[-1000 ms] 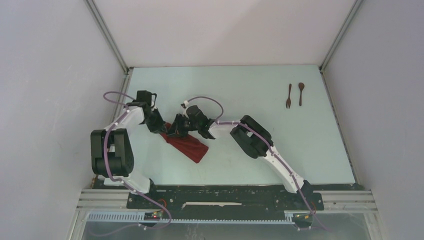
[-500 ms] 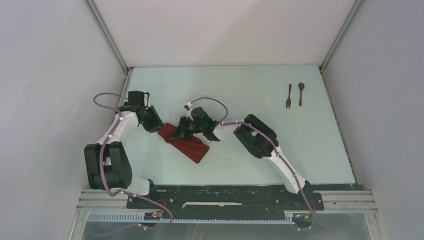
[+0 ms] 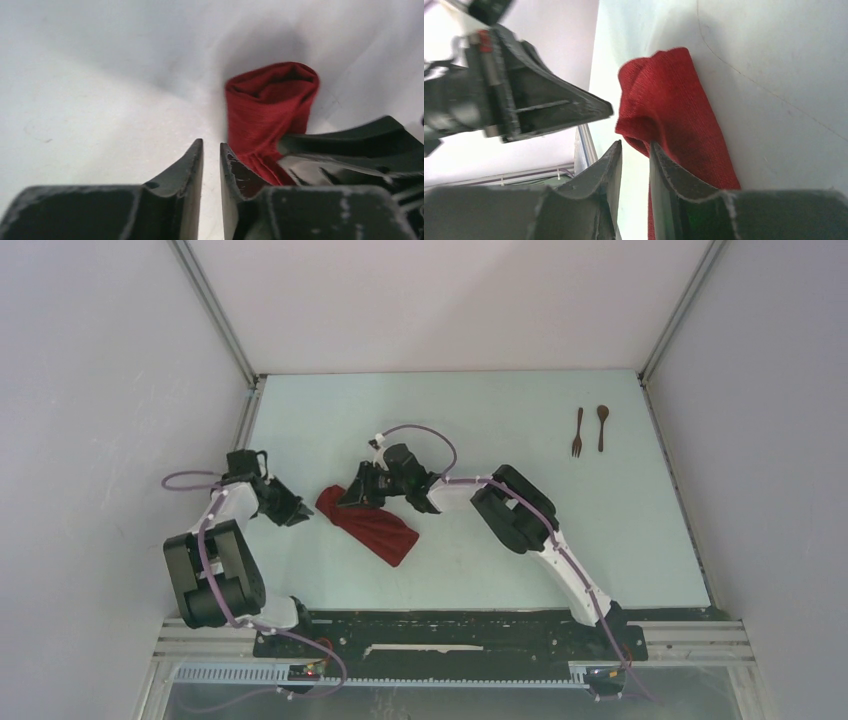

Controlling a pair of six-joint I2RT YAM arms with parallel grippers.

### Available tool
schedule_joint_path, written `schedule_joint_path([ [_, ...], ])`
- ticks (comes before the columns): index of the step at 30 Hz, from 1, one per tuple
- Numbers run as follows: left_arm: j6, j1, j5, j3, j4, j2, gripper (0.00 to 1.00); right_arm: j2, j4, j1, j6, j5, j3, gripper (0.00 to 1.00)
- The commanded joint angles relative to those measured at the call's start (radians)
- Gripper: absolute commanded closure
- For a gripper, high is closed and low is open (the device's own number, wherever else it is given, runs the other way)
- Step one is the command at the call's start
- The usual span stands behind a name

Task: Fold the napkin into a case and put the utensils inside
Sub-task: Place the smaller rectangle folded napkin at the center of the board.

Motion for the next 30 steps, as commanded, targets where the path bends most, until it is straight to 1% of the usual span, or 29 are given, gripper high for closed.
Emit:
schedule_joint_path([
  [1,-0.076,0.071,0.125,-0.043,0.094,0.039,0.78,0.002,0.007,-0.005,-0.007,-0.016,0.070,0.65],
  [4,-0.103,0.076,0.149,-0.047,0.124,0.101,0.78,0.019,-0.015,-0.003,-0.016,-0.012,0.101,0.62],
  [6,-0.121,0.076,0.158,-0.053,0.153,0.121,0.79,0.047,-0.047,-0.001,-0.025,-0.013,0.154,0.63],
  [7,-0.125,0.077,0.155,-0.055,0.159,0.126,0.79,0.068,-0.064,0.000,-0.027,-0.016,0.176,0.64],
  [10,-0.123,0.077,0.144,-0.054,0.165,0.138,0.79,0.092,-0.061,0.008,-0.019,-0.015,0.188,0.74],
  [11,-0.121,0.077,0.143,-0.052,0.166,0.143,0.79,0.098,-0.058,0.010,-0.017,-0.015,0.188,0.75],
  [16,-0.122,0.075,0.156,-0.056,0.184,0.184,0.80,0.098,-0.041,0.008,-0.007,-0.011,0.167,0.77],
  [18,-0.122,0.076,0.159,-0.057,0.189,0.195,0.80,0.096,-0.045,0.008,-0.010,-0.007,0.164,0.79],
  [24,-0.130,0.077,0.178,-0.053,0.200,0.228,0.80,0.138,-0.064,0.038,-0.009,0.014,0.197,0.82],
  [27,-0.130,0.076,0.181,-0.050,0.202,0.235,0.80,0.154,-0.135,0.068,-0.050,0.079,0.228,0.81],
  [29,-0.129,0.075,0.178,-0.050,0.201,0.235,0.80,0.181,-0.240,0.092,-0.084,0.128,0.300,0.79],
  [30,-0.128,0.073,0.177,-0.050,0.202,0.235,0.80,0.197,-0.256,0.100,-0.090,0.123,0.337,0.78],
])
